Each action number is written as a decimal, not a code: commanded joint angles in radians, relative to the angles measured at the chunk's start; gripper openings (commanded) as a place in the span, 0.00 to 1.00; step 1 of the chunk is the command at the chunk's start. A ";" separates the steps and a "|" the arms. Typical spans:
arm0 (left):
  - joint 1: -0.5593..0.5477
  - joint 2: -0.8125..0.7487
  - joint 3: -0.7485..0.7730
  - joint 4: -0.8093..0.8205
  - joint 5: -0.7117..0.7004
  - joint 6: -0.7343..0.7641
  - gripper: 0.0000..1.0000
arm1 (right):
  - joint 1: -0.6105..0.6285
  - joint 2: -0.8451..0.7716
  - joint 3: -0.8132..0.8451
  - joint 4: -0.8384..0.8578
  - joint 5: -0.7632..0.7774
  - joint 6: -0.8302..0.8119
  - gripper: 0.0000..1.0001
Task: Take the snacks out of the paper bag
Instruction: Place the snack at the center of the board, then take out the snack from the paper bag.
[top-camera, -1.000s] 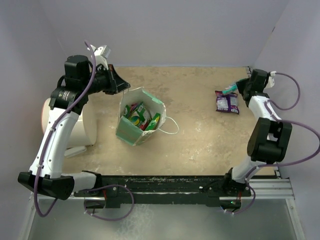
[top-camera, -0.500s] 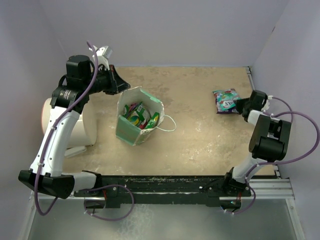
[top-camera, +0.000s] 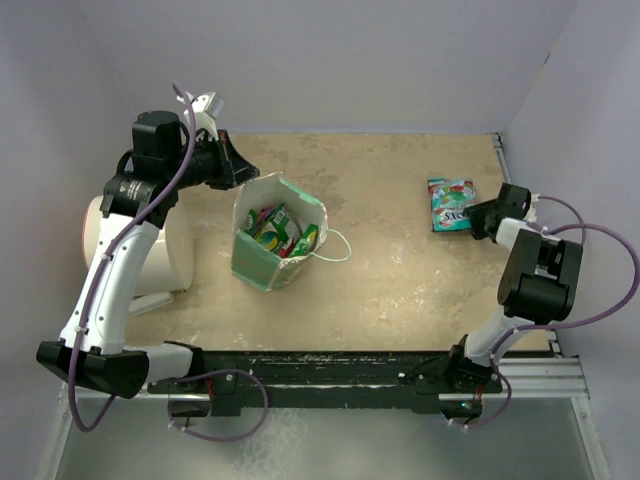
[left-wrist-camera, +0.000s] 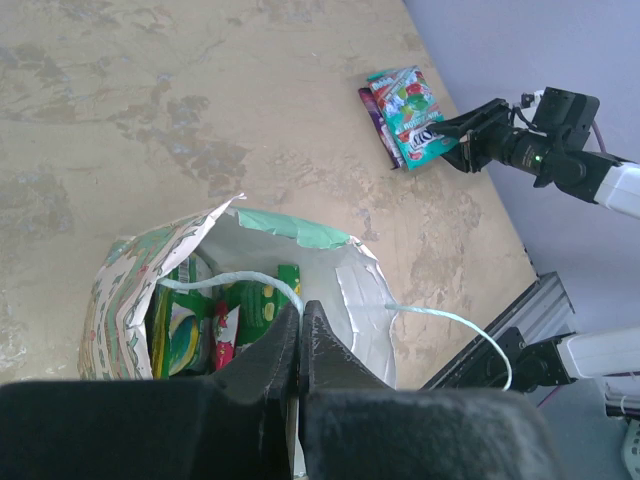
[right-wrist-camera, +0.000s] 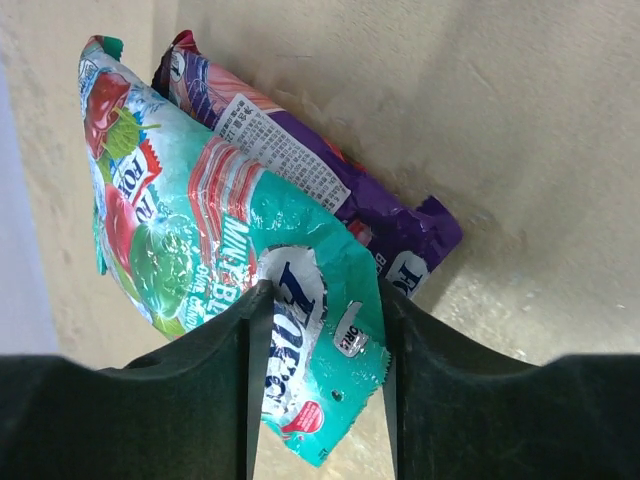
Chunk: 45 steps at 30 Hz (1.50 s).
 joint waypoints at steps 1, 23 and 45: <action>-0.003 -0.045 0.002 0.025 -0.023 -0.012 0.00 | -0.008 -0.079 0.033 -0.167 0.079 -0.130 0.50; 0.000 -0.068 0.021 0.030 -0.116 -0.076 0.00 | 0.392 -0.341 0.211 -0.402 -0.273 -0.522 0.63; 0.008 0.002 0.228 0.109 0.065 0.280 0.00 | 0.695 -0.308 0.399 -0.517 -0.444 -0.502 0.62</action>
